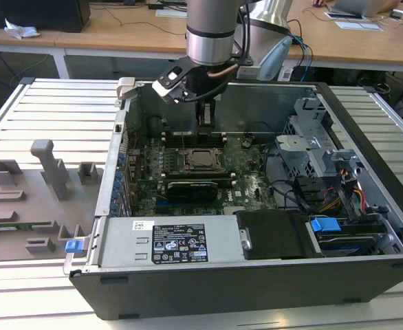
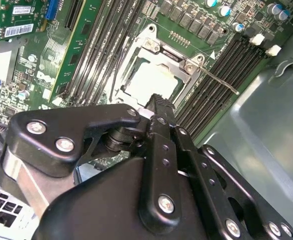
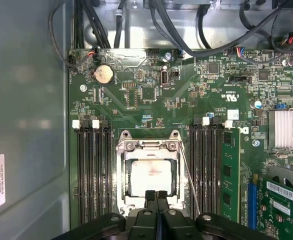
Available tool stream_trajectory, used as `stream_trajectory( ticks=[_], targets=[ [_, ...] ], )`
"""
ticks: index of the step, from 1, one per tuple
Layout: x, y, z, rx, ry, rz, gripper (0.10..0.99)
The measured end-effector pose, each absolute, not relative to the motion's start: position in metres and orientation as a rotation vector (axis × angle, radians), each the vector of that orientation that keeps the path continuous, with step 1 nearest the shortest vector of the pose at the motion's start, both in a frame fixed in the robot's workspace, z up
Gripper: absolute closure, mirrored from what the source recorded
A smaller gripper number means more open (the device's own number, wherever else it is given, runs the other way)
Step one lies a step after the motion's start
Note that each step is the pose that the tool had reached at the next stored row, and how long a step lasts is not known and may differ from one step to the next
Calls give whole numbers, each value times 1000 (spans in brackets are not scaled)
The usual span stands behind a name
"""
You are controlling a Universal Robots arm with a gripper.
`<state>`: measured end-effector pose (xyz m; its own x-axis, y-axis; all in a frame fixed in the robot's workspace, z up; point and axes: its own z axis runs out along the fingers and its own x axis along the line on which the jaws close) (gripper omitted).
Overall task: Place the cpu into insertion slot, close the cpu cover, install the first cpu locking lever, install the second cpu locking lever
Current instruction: 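Close the cpu cover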
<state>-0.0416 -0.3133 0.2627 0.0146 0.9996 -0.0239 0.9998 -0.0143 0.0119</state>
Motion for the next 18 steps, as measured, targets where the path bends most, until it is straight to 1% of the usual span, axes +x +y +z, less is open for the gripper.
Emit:
stream_trajectory(
  ticks=[6, 18],
  targets=[
    [-42, -313, 271, 2219, 2188, -14, 980],
    [-42, -313, 271, 2219, 2188, -13, 980]
  ],
)
